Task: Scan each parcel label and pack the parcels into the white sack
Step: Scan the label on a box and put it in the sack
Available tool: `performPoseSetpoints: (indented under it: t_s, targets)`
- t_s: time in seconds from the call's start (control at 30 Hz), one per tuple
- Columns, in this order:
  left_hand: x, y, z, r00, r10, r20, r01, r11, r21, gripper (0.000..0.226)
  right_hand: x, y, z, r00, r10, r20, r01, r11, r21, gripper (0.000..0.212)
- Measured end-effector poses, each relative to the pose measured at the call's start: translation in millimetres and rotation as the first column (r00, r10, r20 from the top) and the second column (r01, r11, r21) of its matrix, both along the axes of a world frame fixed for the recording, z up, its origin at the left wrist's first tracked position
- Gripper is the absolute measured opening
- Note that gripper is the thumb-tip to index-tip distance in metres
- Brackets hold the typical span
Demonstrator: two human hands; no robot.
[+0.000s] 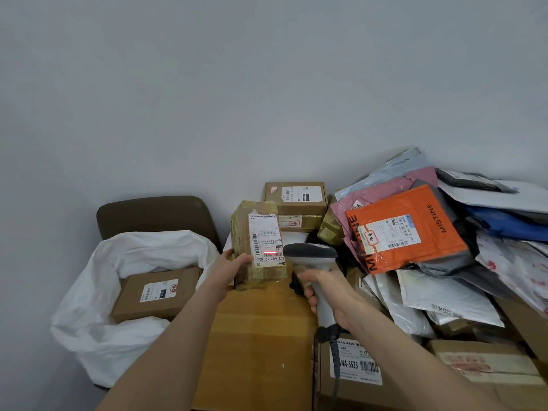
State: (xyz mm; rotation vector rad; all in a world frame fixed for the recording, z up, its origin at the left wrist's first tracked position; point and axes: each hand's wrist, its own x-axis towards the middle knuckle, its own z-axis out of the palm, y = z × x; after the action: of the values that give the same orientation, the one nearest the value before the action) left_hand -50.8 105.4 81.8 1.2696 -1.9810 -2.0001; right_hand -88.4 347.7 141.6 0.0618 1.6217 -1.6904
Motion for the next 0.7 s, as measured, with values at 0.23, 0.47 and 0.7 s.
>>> performPoseSetpoints:
  t_s: [0.23,0.47,0.7]
  targets:
    - [19.1,6.1,6.6,1.000,0.027,0.003,-0.027,0.999,0.036,0.063,-16.1,-16.5,-6.0,0.997,-0.077,-0.025,0.075,0.995,-0.067,0.012]
    - [61.7,-17.1,9.3,0.992,0.121,0.030,-0.124,0.987,0.102,0.033,-14.1,-79.0,-18.2,0.999,-0.039,0.005,0.039,0.999,-0.024,0.033]
    - [97.3,-87.2,3.7,0.981,0.188,0.036,-0.192,0.969,0.155,0.048,16.3,-175.2,-25.7,0.993,0.107,0.053,-0.107,0.994,-0.010,0.039]
